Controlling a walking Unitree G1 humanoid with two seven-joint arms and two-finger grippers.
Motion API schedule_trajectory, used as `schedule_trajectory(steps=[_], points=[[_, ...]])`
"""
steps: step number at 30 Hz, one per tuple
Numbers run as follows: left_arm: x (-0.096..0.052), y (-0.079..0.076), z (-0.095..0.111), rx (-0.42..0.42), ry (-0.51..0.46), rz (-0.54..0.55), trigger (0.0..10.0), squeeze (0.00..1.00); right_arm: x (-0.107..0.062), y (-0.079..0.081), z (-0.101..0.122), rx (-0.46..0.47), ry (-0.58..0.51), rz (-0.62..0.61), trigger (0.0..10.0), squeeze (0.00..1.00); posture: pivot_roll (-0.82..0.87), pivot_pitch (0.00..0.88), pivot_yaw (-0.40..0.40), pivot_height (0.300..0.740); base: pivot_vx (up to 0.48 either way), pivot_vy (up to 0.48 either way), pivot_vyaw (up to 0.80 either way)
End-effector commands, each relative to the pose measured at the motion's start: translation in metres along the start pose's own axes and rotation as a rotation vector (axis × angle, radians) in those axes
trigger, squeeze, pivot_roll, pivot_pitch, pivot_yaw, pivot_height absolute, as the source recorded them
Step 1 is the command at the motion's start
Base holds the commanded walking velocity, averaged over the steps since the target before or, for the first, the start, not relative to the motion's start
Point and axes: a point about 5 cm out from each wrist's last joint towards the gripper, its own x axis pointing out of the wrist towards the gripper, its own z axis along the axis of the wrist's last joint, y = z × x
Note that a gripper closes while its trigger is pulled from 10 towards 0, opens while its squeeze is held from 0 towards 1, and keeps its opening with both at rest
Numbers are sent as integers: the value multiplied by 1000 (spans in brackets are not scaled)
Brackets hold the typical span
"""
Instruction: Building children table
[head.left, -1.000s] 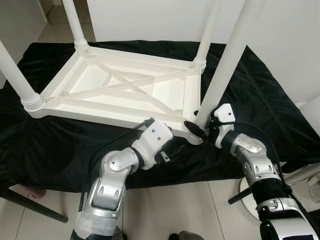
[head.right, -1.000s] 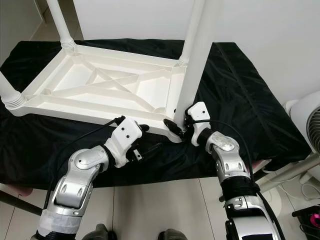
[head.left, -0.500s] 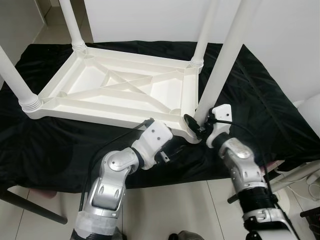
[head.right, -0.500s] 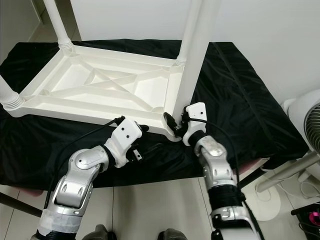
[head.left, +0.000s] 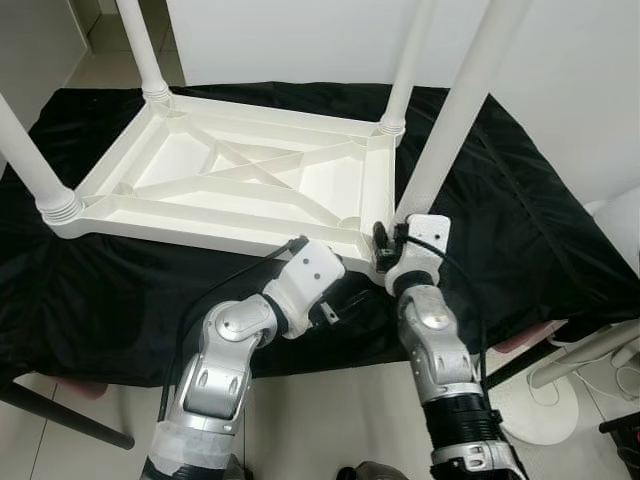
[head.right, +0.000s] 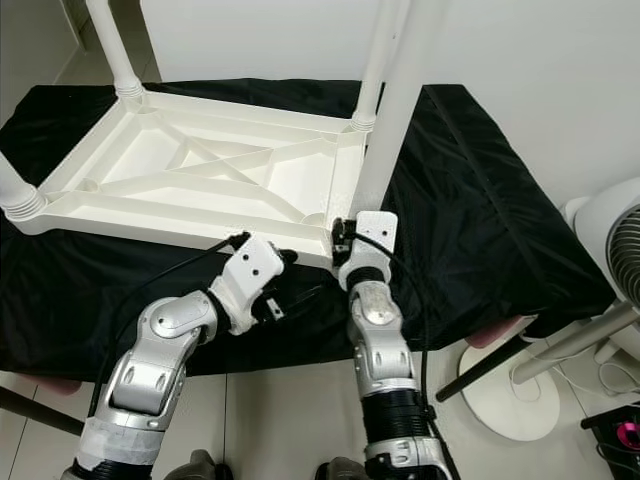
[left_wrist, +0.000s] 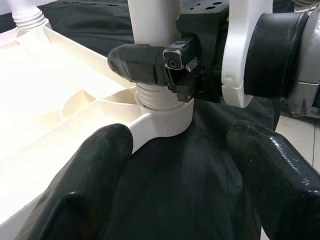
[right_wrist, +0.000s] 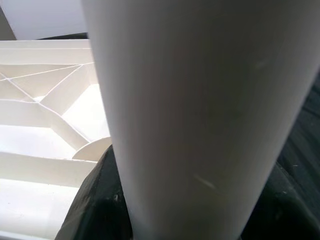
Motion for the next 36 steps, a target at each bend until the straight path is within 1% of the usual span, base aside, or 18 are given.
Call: schedule_trajectory(steps=[1, 2, 3, 8, 10, 13, 14, 17, 18, 20, 23, 26, 27, 29, 32, 34, 35, 36], points=[[2, 7, -1, -24, 3, 183, 10000, 0, -5, 2, -12, 23, 60, 8, 10000, 0, -83, 66, -6, 740, 0, 0, 0], [2, 7, -1, -26, 3, 184, 10000, 0, -6, 1, -9, 23, 49, 7, 10000, 94, -83, 66, -6, 740, 0, 0, 0], [2, 7, -1, -26, 3, 185, 10000, 0, -7, -2, -4, 23, 24, 0, 10000, 1000, -81, 68, -7, 740, 0, 0, 0], [2, 6, -1, -29, 4, 188, 10000, 0, -7, -6, 2, 46, -15, 14, 10000, 1000, -80, 68, -9, 740, 0, 0, 0], [1, 7, -2, -29, 6, 196, 10000, 0, -10, -11, 8, 58, -49, 49, 10000, 1000, -74, 69, -15, 740, 0, 0, 0], [0, 7, -2, -27, 7, 200, 10000, 0, -12, -13, 7, 60, -33, 115, 10000, 1000, -72, 68, -17, 740, 0, 0, 0], [0, 7, -2, -27, 7, 201, 10000, 0, -13, -16, 5, 36, -25, 159, 10000, 902, -74, 67, -18, 740, 0, 0, 0], [0, 7, -2, -28, 7, 202, 10000, 0, -14, -19, 4, 19, -20, 189, 10000, 902, -73, 67, -19, 740, 0, 0, 0], [0, 6, -2, -26, 7, 202, 10000, 0, -14, -24, 4, -14, -22, 234, 10000, 0, -73, 66, -21, 740, 0, 0, 0], [0, 7, -2, -23, 7, 201, 10000, 0, -16, -34, 5, -71, -26, 309, 10000, 0, -73, 63, -19, 740, 0, 0, 0], [0, 8, -1, -21, 7, 201, 10000, 0, -18, -41, 9, -119, -23, 416, 10000, 0, -74, 61, -20, 740, 0, 0, 0], [0, 8, -1, -20, 7, 201, 10000, 0, -19, -42, 10, -129, -21, 447, 10000, 0, -74, 61, -20, 740, 0, 0, 0], [1, 9, -1, -11, 8, 198, 10000, 0, -18, -47, 13, -170, -24, 539, 10000, 0, -76, 57, -17, 740, 0, 0, 0], [2, 9, -1, -4, 8, 196, 10000, 0, -16, -51, 16, -194, -16, 625, 10000, 0, -74, 55, -15, 740, 0, 0, 0], [2, 10, 0, -1, 7, 196, 10000, 0, -13, -52, 18, -211, -11, 661, 10000, 0, -74, 55, -15, 740, 0, 0, 0], [3, 10, 0, 1, 6, 196, 10000, 0, -9, -54, 19, -239, -8, 683, 10000, 0, -72, 52, -12, 740, 0, 0, 0], [3, 11, 1, 4, 5, 195, 10000, 0, -3, -55, 20, -275, -6, 697, 10000, 0, -70, 51, -12, 740, 0, 0, 0], [3, 11, 1, 4, 5, 195, 10000, 0, -3, -55, 20, -275, -6, 697, 10000, 0, -70, 51, -12, 740, 0, 0, 0]])
